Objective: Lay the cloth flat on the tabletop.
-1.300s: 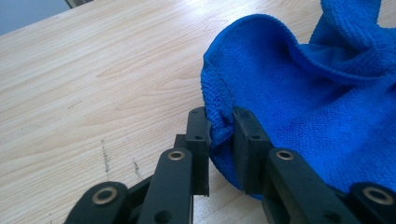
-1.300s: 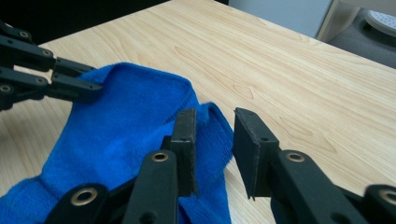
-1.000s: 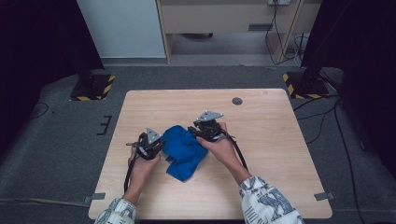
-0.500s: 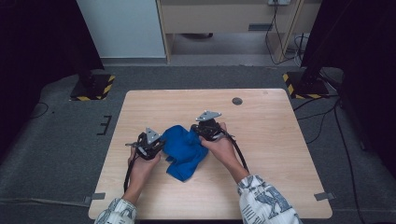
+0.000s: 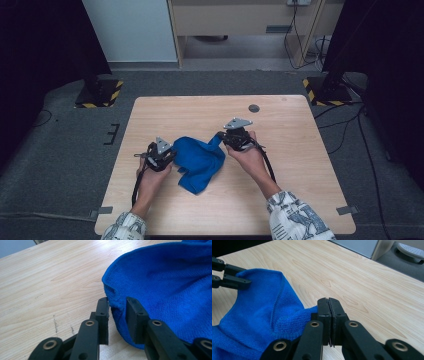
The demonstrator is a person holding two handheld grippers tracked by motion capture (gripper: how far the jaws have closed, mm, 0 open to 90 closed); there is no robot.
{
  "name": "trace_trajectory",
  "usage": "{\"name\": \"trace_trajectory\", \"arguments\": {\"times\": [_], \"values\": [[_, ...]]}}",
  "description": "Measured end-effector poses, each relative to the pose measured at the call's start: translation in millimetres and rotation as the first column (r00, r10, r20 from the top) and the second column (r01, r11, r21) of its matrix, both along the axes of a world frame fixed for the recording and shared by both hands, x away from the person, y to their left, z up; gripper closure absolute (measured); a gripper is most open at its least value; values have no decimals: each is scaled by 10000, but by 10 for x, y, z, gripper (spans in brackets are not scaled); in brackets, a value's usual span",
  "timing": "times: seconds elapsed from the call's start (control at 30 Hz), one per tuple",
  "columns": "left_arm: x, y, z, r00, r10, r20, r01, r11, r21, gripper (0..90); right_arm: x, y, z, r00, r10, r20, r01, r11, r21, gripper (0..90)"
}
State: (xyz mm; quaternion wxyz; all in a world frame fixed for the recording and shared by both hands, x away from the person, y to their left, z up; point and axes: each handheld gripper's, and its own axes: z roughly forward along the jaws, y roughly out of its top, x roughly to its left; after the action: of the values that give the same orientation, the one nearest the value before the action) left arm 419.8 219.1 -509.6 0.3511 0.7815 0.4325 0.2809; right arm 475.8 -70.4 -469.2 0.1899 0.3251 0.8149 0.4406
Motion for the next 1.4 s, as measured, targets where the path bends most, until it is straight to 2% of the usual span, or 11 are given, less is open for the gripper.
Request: {"name": "trace_trajectory", "arguments": {"times": [0.07,0.17,0.27,0.33,0.4,0.67,0.77,0.9,1.2,1.33,1.4], "values": [[0,1,7,10000,8,86,-8,10000,-40,729,-7,-22,2,10000,-6,-21,6,10000,-15,889],[8,14,13,9999,40,108,-39,10000,-68,789,-20,-41,4,10000,-43,-29,43,10000,-15,889],[-1,47,53,9995,131,280,-119,9991,-409,837,-33,-76,15,10000,-95,17,95,10000,20,890],[-2,59,83,9996,101,269,-83,9977,-666,855,-42,-112,26,9999,-159,36,159,9999,1,890],[-1,60,96,9997,74,242,-56,9972,-746,863,-44,-136,35,9998,-172,28,172,9999,-19,889],[7,-13,226,9989,-317,355,346,9958,-849,876,-81,-427,144,9985,-517,167,515,9986,108,890],[31,-42,298,9984,-447,337,481,9927,-1104,878,-98,-562,196,9976,-668,195,663,9974,283,890],[66,-127,396,9971,-648,396,692,9900,-1229,878,-121,-720,266,9958,-874,277,857,9947,565,890],[136,-403,646,9913,-1182,579,1233,9878,-951,878,-158,-1071,357,9876,-1539,311,1504,9841,943,889],[162,-473,712,9894,-1346,550,1390,9867,-845,878,-171,-1161,375,9855,-1671,284,1633,9810,1049,890],[210,-538,740,9890,-1438,346,1463,9851,-899,878,-172,-1237,382,9834,-1791,298,1748,9785,1094,890]]}}
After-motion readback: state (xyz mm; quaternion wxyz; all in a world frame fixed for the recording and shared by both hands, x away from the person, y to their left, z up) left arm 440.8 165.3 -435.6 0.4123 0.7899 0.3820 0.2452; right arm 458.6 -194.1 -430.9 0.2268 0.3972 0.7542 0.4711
